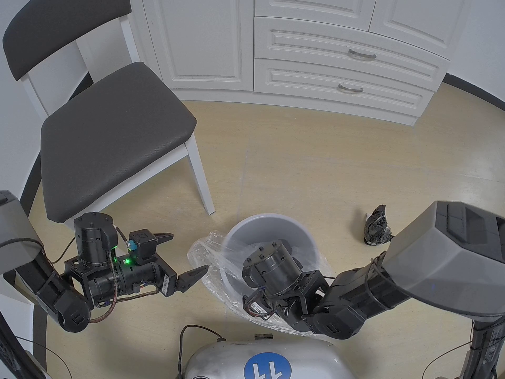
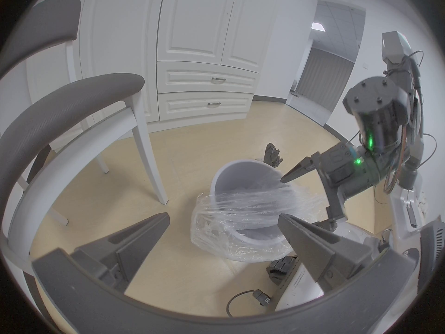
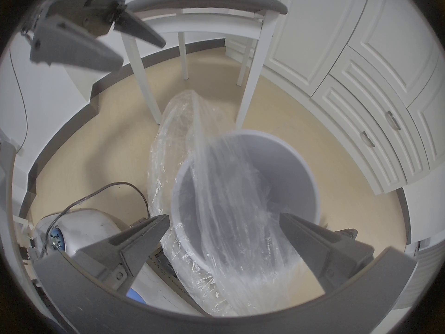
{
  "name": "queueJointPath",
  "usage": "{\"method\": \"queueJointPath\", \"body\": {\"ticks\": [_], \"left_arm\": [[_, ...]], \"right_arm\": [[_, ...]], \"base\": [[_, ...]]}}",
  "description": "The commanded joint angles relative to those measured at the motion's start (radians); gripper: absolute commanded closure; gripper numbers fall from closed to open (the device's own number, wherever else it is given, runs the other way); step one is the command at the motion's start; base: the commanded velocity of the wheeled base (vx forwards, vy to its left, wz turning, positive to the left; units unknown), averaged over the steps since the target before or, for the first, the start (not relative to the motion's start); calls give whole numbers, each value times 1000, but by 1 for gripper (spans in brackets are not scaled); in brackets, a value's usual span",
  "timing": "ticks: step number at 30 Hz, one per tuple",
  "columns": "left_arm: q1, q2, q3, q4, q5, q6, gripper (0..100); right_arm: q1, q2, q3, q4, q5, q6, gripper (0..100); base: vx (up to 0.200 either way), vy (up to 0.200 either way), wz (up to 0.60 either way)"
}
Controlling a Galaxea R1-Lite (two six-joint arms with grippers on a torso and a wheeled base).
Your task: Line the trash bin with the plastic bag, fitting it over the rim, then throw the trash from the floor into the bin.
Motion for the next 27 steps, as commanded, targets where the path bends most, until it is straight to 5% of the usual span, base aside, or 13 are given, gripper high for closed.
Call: {"method": "queueJointPath", "body": {"ticks": [1, 7, 8, 27], "left_arm": [[0, -12, -2, -2, 2, -1, 0], [0, -20, 1, -7, 2, 1, 0], [0, -22, 1, -7, 2, -1, 0], [11, -17, -25, -8, 8, -5, 0]], "right_arm": [[-8, 56, -22, -1, 0, 0, 0], [-36, 116, -73, -5, 0, 11, 0], [-37, 119, -76, -7, 2, 12, 100], [-124, 125, -281, -13, -38, 2, 100]], "base": [[0, 0, 0], [0, 0, 0], [0, 0, 0], [0, 0, 0]]}}
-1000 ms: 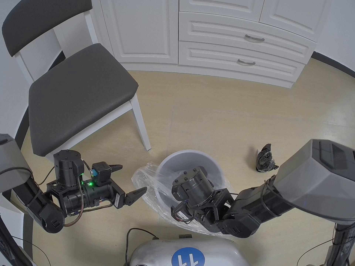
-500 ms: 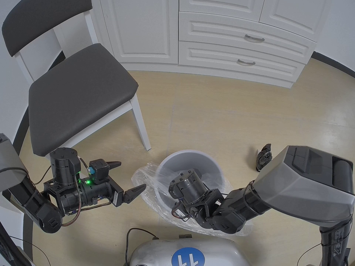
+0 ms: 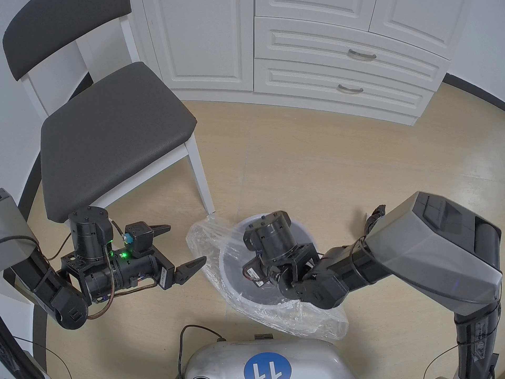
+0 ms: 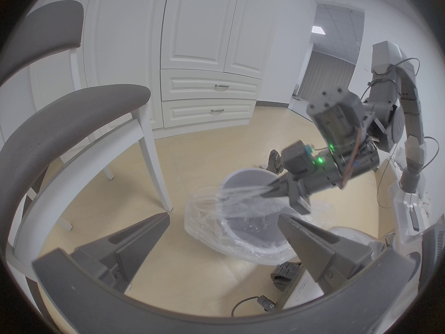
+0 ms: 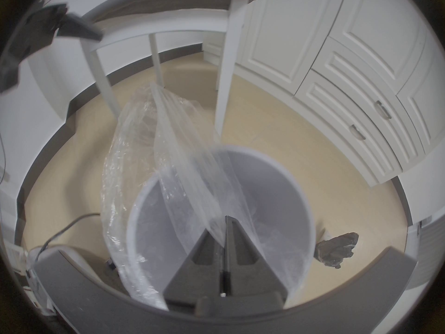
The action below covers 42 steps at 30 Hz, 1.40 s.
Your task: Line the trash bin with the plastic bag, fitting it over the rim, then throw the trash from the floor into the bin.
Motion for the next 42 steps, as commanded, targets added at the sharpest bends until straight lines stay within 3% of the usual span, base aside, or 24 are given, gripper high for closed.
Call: {"method": "queueJointPath", "body": {"ticks": [1, 13, 42], "left_arm": [[-1, 7, -10, 0, 2, -3, 0], [3, 7, -15, -1, 4, -5, 0], [4, 15, -17, -1, 4, -5, 0]], "right_arm": [[-46, 28, -103, -1, -33, -10, 100], [-143, 166, -370, -1, -99, -37, 100], [-271, 143, -393, 1, -101, -34, 100]], "base": [[0, 0, 0], [0, 0, 0], [0, 0, 0]]}}
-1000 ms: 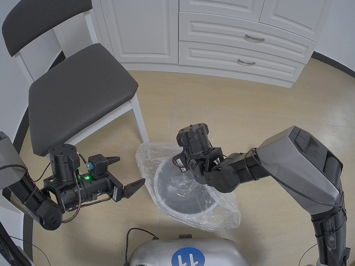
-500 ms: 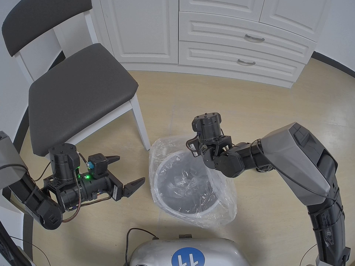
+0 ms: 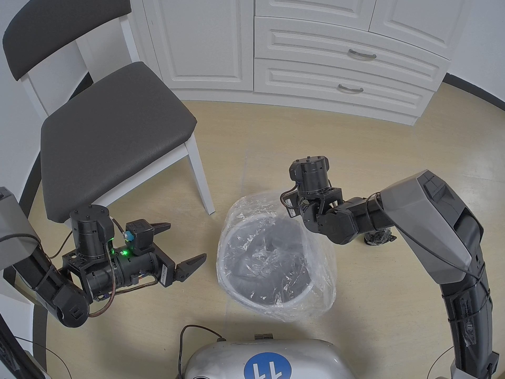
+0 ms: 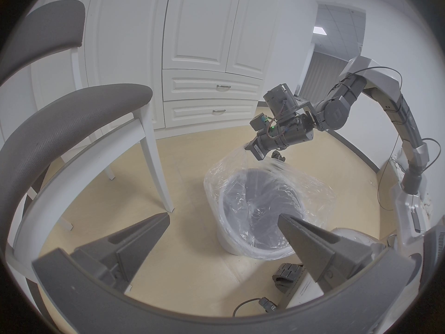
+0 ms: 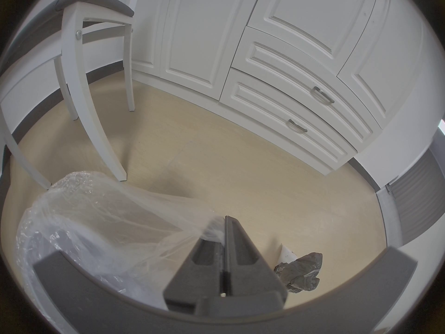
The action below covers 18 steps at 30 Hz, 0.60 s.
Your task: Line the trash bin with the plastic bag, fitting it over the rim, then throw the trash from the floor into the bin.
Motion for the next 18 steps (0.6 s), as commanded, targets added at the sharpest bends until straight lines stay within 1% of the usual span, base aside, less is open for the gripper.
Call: {"method": "queueJointPath", "body": {"ticks": [1, 4, 5, 11, 12, 14, 17, 18], "left_arm": [[0, 5, 0, 0, 0, 0, 0], [0, 6, 0, 0, 0, 0, 0], [0, 6, 0, 0, 0, 0, 0], [6, 2, 0, 0, 0, 0, 0], [6, 2, 0, 0, 0, 0, 0], [6, -5, 3, 0, 0, 0, 0], [6, -6, 3, -2, 0, 0, 0], [9, -8, 1, -2, 0, 0, 0]], "right_arm": [[1, -5, 1, -1, 0, 1, 100], [13, -14, 7, 2, 2, -1, 100], [15, -17, 10, 5, 2, -1, 0], [78, -93, 68, 3, 0, 2, 0], [78, -93, 68, 3, 0, 2, 0], [113, -158, 143, 9, -1, -17, 0], [116, -165, 151, 9, -1, -21, 0], [148, -234, 257, 9, -4, -47, 0]], "base": [[0, 0, 0], [0, 0, 0], [0, 0, 0], [0, 0, 0], [0, 0, 0], [0, 0, 0], [0, 0, 0], [0, 0, 0]]}}
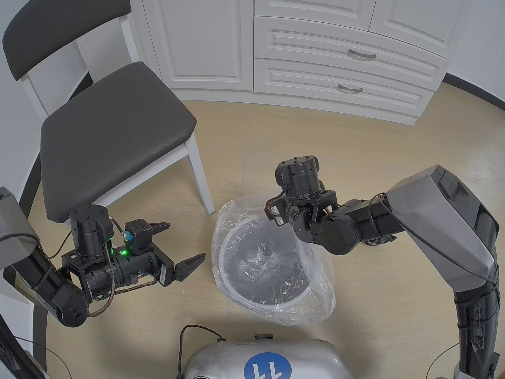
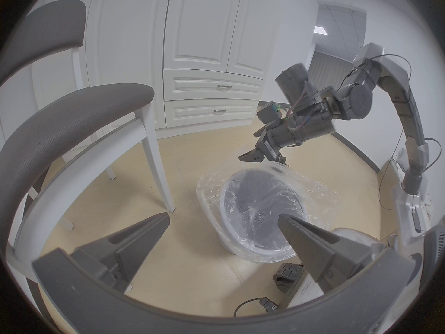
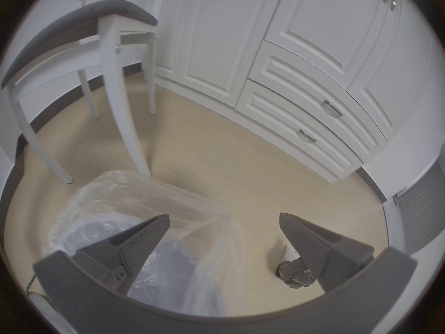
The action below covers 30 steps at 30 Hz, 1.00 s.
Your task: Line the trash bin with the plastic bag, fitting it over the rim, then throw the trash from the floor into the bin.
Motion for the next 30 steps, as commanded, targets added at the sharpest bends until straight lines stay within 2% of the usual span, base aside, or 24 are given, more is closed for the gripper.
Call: {"method": "queueJointPath", "body": {"ticks": [1, 4, 9, 19, 20, 26, 30], "left_arm": [[5, -7, 0, -1, 0, 0, 0], [5, -4, 3, -16, 0, 0, 0], [5, -3, 3, -19, 0, 0, 0], [5, 2, 0, -19, 0, 0, 0], [5, 2, 0, -21, 0, 0, 0], [5, 0, -2, -21, 0, 0, 0], [7, -1, -2, -21, 2, 0, 0]], "right_arm": [[59, -141, 167, 1, -6, -31, 0], [66, -207, 303, 8, -51, -77, 0], [54, -259, 460, 8, -51, -89, 0], [43, -181, 497, 11, -43, -54, 0], [42, -177, 495, 11, -43, -54, 100], [39, -163, 483, 11, -35, -52, 100], [-4, -170, 469, 11, -34, -49, 100]], "base": [[0, 0, 0], [0, 0, 0], [0, 0, 0], [0, 0, 0], [0, 0, 0], [0, 0, 0], [0, 0, 0]]}}
